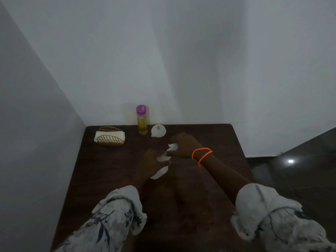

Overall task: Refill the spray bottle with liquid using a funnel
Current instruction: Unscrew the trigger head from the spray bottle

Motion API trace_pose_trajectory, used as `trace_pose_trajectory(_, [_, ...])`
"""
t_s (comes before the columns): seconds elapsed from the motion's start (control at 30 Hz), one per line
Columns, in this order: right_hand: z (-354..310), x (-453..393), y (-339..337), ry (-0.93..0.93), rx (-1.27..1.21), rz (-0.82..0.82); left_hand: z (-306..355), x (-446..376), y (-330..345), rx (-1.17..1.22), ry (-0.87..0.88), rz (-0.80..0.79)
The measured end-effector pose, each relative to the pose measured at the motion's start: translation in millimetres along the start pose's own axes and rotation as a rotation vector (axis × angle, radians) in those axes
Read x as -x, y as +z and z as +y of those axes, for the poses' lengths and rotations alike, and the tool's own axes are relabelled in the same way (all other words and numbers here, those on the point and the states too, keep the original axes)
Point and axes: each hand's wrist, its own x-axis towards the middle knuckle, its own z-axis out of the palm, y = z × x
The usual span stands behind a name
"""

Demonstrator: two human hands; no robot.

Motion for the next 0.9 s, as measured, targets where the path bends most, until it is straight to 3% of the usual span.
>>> trace_pose_trajectory(0.1, [-8, -4, -10, -0.083, 0.224, -0.208, 4, -2, -2, -0.053, 0.037, -0.026])
trace_pose_trajectory(0.27, [-6, -8, -5, -0.346, 0.3, -0.048, 9, -2, -5, 0.033, -0.033, -0.059])
trace_pose_trajectory(0.5, [1, -7, -10, -0.048, 0.128, -0.309, -4, -5, -2, -0.052, 0.02, -0.073])
trace_pose_trajectory(0.57, [-2, -6, -11, -0.096, 0.201, -0.274, 0, -5, -3, -0.054, 0.038, -0.086])
trace_pose_trajectory(0.7, [-7, -7, -4, -0.374, 0.347, -0.042, 5, -7, -5, 0.022, -0.004, -0.117])
trace_pose_trajectory(0.77, [-8, -7, -2, -0.427, 0.295, 0.031, 6, -8, -4, 0.026, -0.024, -0.109])
trace_pose_trajectory(0.9, [-8, -6, -10, -0.355, 0.171, -0.054, 3, -8, -7, 0.014, -0.009, -0.083])
